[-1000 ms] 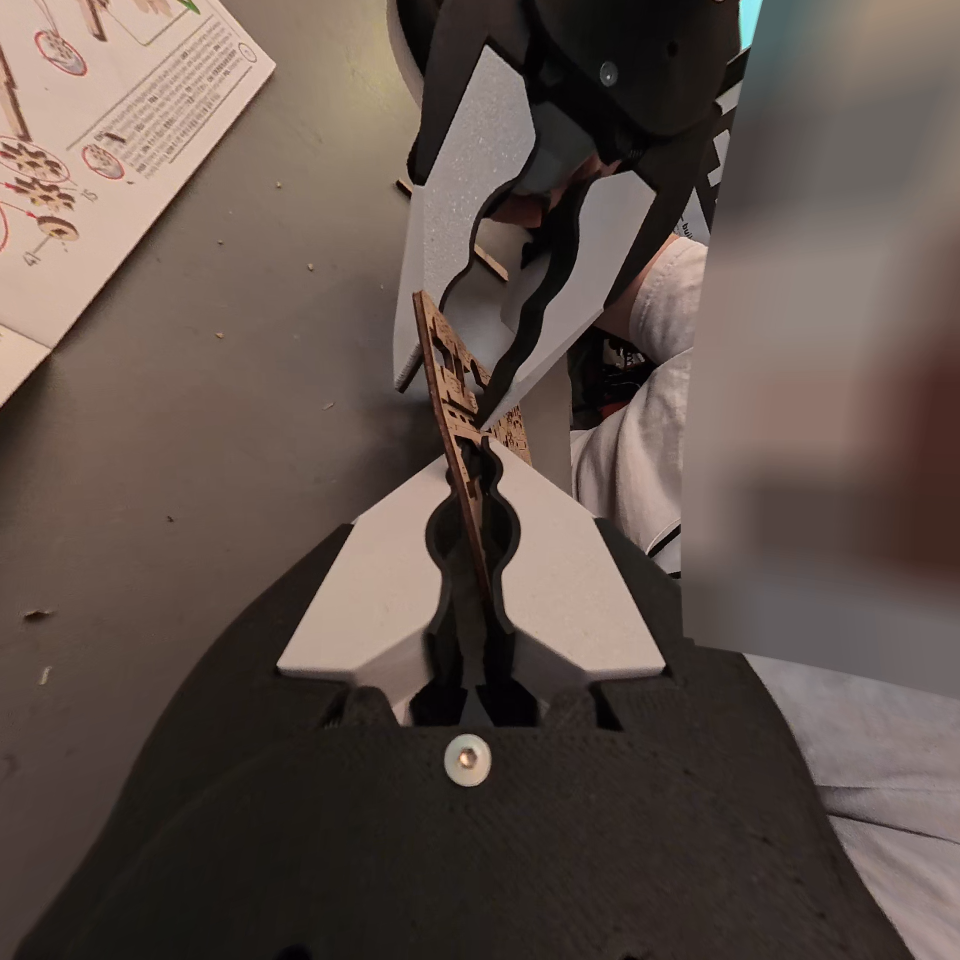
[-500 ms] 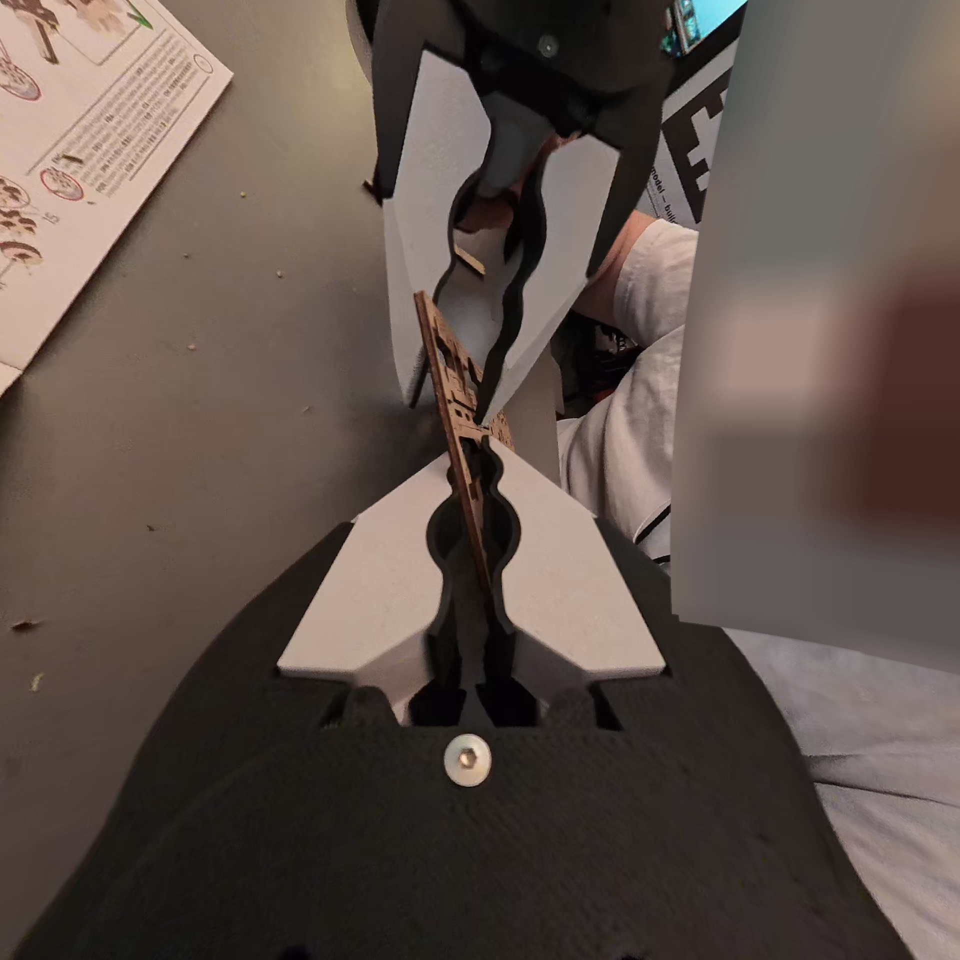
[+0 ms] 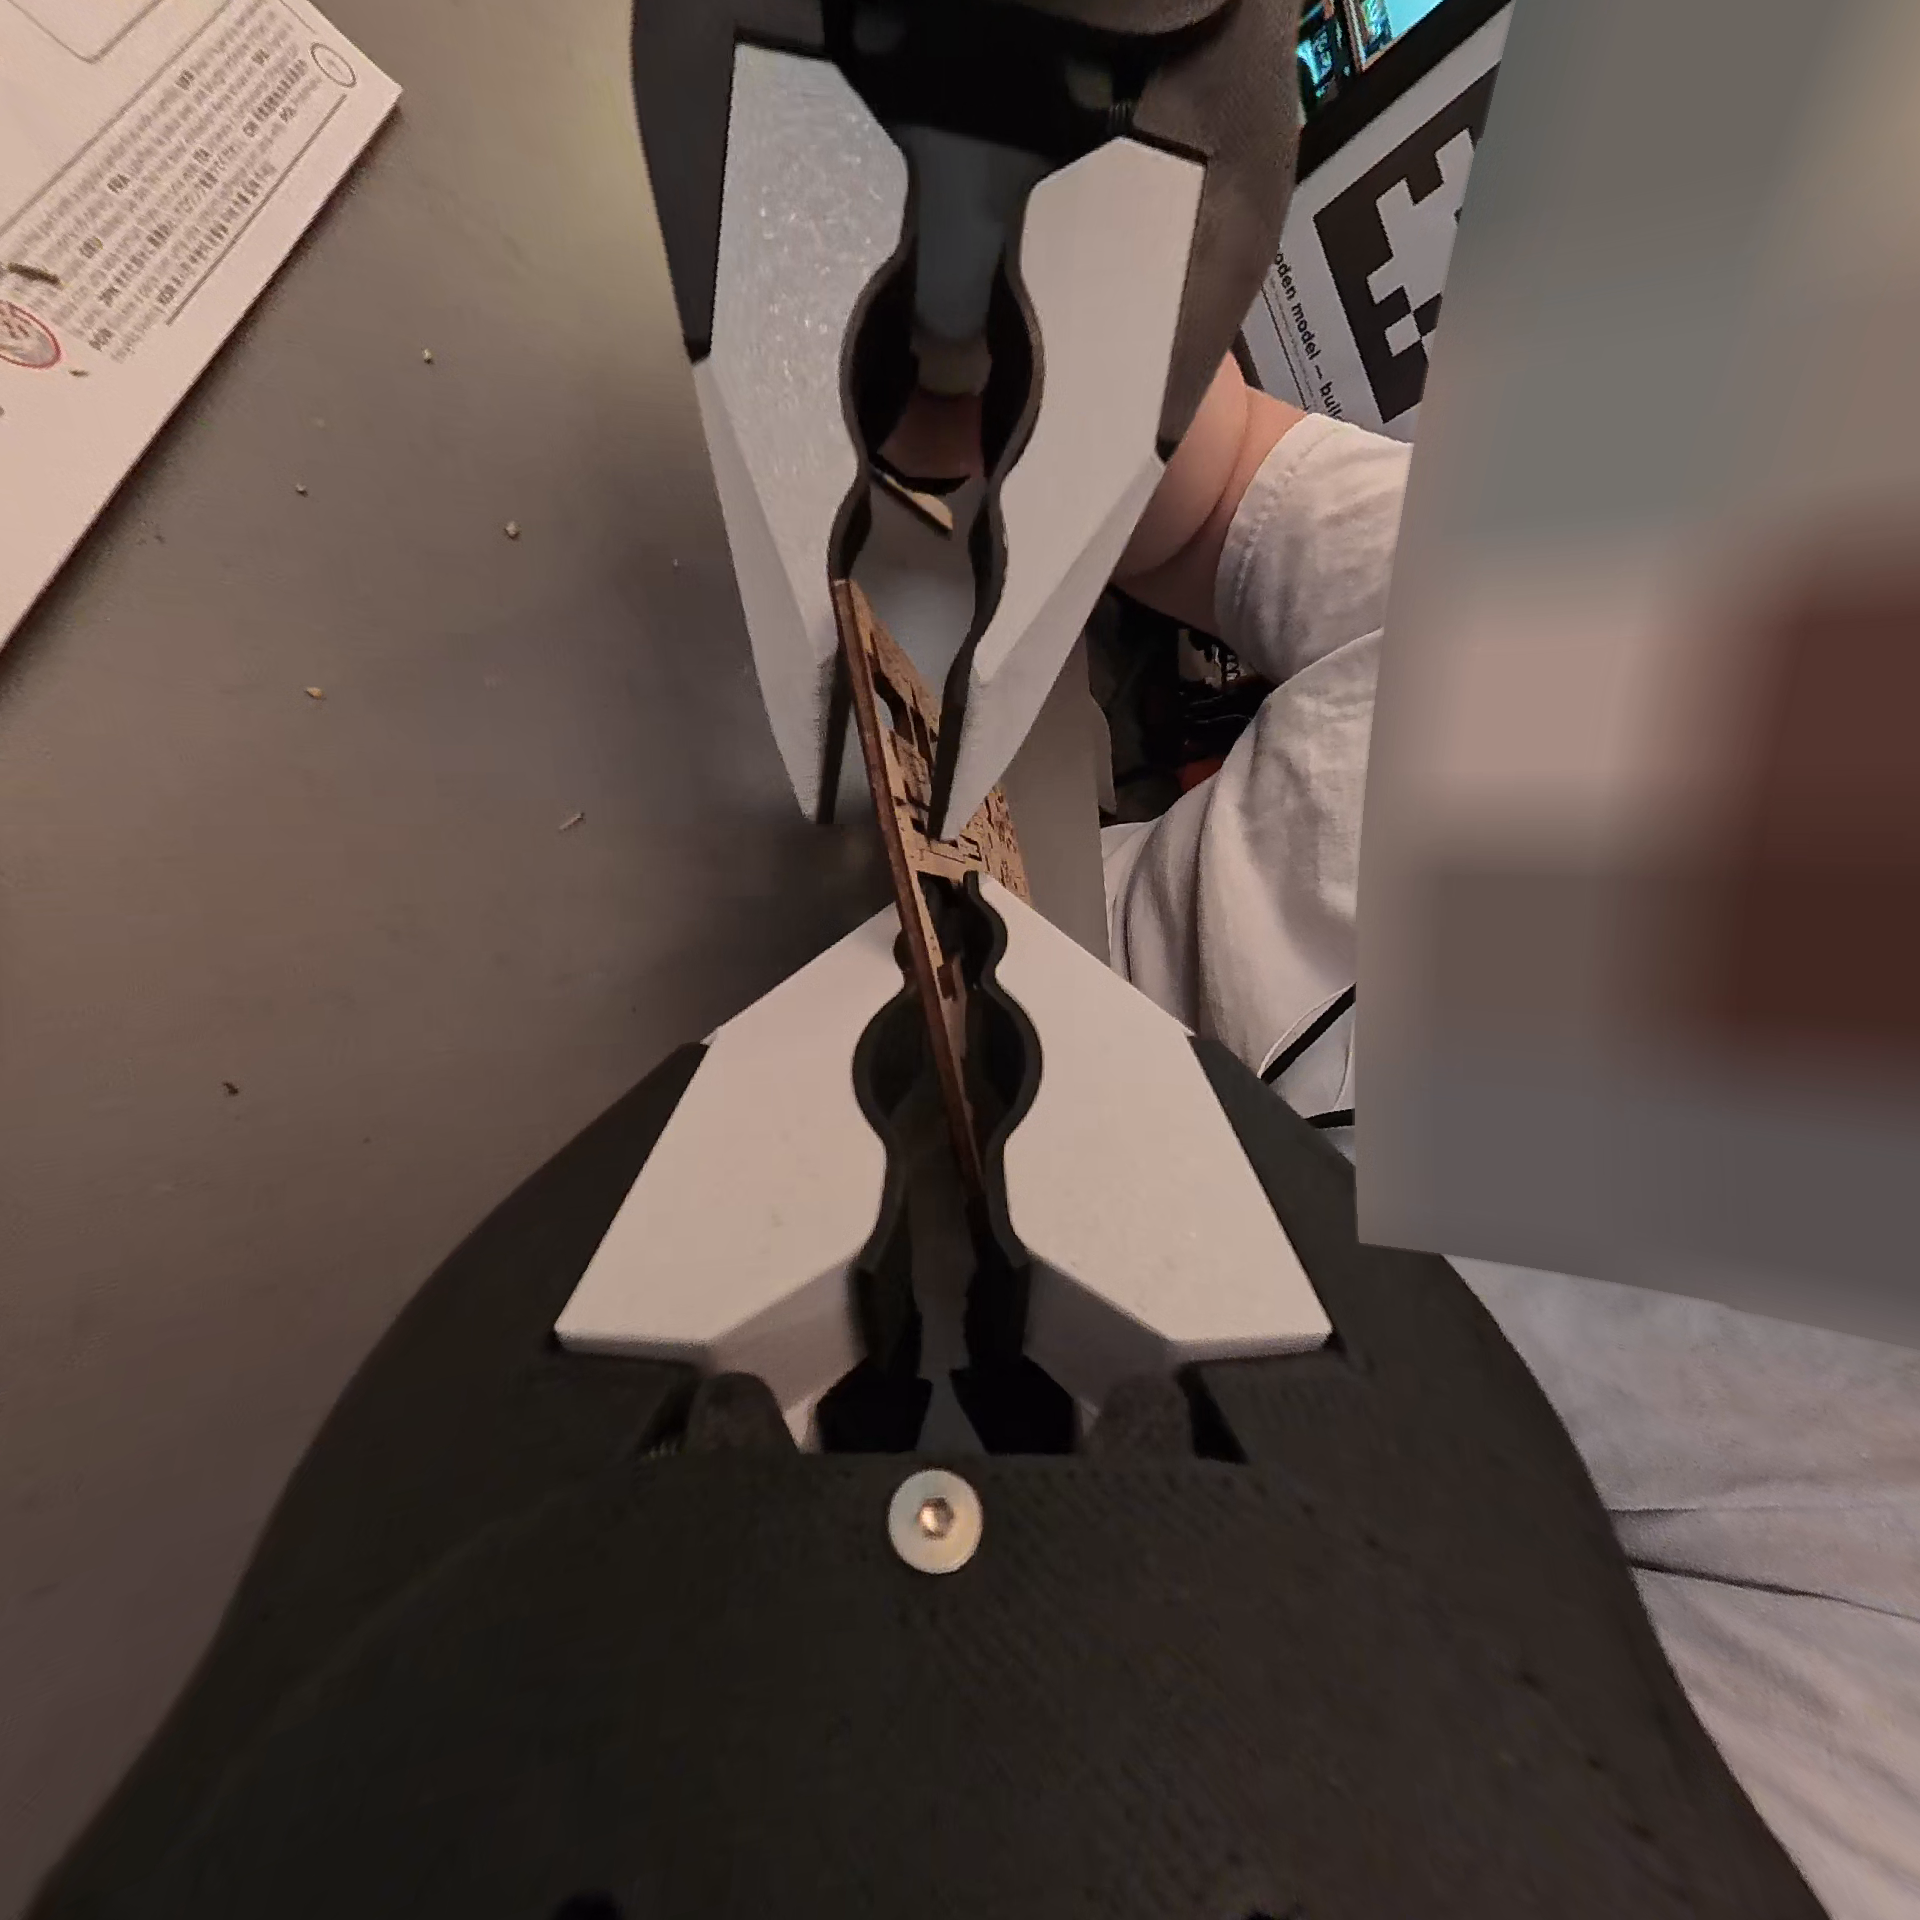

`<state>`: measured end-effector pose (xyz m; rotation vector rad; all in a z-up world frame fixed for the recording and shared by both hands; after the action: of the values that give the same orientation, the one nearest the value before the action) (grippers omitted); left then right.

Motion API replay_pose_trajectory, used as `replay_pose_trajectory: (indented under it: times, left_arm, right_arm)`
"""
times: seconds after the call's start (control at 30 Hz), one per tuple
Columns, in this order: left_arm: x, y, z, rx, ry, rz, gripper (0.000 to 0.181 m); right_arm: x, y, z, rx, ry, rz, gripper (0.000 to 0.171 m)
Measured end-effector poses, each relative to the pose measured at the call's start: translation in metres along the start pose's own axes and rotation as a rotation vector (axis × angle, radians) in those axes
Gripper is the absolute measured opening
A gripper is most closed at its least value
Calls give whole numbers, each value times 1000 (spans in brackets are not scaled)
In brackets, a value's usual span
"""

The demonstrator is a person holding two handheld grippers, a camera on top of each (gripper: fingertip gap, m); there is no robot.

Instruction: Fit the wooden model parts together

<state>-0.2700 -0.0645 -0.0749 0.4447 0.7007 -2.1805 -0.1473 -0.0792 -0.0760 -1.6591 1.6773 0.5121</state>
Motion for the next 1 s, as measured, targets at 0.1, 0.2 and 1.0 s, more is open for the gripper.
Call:
replay_pose_trajectory:
  times: [0.1, 0.2, 1.0]
  left_arm:
    - [0, 0, 0, -5, -3, 2, 0]
    - [0, 0, 1, -8, 0, 3, 0]
    - [-2, -15, -14, -46, -71, 78, 0]
  right_arm:
    - [-1, -1, -3, 57, -75, -15, 17]
    - [-3, -2, -5, 94, -130, -29, 21]
    - [13, -1, 1, 150, -133, -201, 25]
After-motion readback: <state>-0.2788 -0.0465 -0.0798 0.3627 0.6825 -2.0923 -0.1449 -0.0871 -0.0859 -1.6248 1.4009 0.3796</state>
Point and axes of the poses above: each gripper's, where its closed fingertips meet, y out along the fingers, x out of its underside, z = x × y across the jaws, the point moved 8 cm from there along -y, back along the fingers, and after that the axes turned 8 degrees about z, right-handed, at the moved point
